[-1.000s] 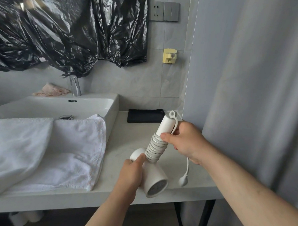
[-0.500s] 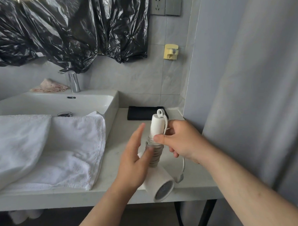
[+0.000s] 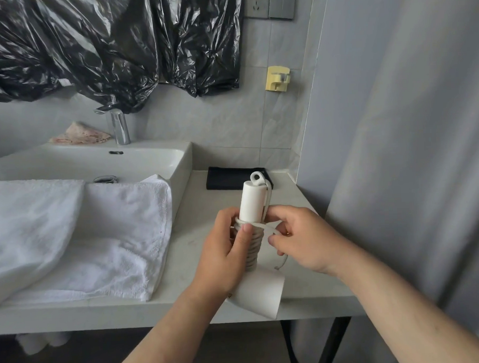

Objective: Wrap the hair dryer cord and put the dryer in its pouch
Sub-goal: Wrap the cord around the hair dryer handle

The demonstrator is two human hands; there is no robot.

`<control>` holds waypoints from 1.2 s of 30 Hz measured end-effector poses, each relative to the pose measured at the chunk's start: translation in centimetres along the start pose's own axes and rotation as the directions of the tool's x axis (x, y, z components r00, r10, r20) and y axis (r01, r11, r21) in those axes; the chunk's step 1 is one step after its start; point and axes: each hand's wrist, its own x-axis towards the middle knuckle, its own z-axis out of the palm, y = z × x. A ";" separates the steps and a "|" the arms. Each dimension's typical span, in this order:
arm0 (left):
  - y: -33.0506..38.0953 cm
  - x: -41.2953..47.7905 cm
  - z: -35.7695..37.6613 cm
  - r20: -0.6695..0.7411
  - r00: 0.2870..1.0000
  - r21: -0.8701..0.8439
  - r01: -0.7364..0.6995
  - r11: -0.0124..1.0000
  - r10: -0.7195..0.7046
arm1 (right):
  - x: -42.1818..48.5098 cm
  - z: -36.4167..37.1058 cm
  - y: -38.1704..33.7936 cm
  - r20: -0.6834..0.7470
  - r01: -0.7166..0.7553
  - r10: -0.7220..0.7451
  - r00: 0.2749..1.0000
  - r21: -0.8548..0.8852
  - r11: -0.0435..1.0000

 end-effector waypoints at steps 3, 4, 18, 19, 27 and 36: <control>-0.2 0.1 0.2 -0.006 1.000 0.015 0.003 1.000 -0.003 | -0.6 0.4 1.1 -0.065 -0.100 0.090 0.994 -0.168 0.981; -0.2 0.1 0.3 -0.007 1.000 0.019 -0.002 1.000 0.002 | -0.9 0.6 1.5 -0.056 -0.152 0.144 0.988 -0.192 0.970; -0.5 -0.4 0.3 -0.028 1.000 0.050 -0.009 0.999 0.011 | -2.3 0.6 3.2 -0.174 -0.193 0.208 0.962 0.102 0.976; -0.5 -0.4 0.2 -0.028 1.000 0.045 -0.009 0.999 0.010 | -2.3 0.7 2.5 -0.215 -0.135 0.159 0.964 0.120 0.984; -0.6 -0.3 0.2 -0.001 0.999 0.029 -0.048 0.998 0.048 | -1.8 0.9 -1.3 -0.256 0.221 -0.326 0.910 -0.365 0.904; -0.8 0.1 0.1 0.079 0.995 0.031 -0.058 0.998 0.056 | -1.1 0.4 -1.0 -0.114 0.319 -0.501 0.858 -0.646 0.693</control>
